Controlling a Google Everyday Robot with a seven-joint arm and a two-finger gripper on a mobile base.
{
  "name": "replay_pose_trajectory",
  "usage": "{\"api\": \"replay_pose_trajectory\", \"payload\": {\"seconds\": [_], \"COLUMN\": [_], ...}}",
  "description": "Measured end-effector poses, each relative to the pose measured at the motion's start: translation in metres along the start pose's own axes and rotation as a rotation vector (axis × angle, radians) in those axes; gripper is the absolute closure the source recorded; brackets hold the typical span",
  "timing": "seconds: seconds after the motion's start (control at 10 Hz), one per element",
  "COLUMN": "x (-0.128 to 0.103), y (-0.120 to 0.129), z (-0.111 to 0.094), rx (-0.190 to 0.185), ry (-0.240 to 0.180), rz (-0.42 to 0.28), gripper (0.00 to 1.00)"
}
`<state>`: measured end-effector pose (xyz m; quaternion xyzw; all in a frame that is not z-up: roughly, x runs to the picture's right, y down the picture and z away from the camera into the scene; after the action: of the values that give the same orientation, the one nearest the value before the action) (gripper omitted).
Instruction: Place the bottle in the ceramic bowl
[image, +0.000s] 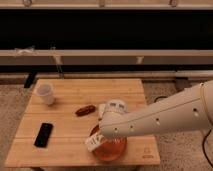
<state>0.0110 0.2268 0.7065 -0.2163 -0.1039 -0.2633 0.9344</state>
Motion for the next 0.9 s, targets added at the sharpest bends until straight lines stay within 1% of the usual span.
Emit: {"api": "replay_pose_trajectory", "payload": {"seconds": [0.1,0.2,0.3,0.4,0.5,0.7,0.9], "x": [0.002,0.009,0.018,0.027,0.037,0.049,0.05], "y": [0.005,0.01,0.01,0.011,0.011,0.011,0.005], "z": [0.003,0.007,0.009,0.01,0.011,0.011,0.011], "rx": [-0.005,-0.013,-0.017,-0.024,-0.032,-0.043,-0.038], "ry": [0.0,0.004,0.01,0.022,0.033,0.053,0.058], "rz": [0.028,0.058,0.078,0.087,0.098,0.114,0.103], "gripper": [0.52,0.39,0.29,0.24,0.2,0.2,0.2]}}
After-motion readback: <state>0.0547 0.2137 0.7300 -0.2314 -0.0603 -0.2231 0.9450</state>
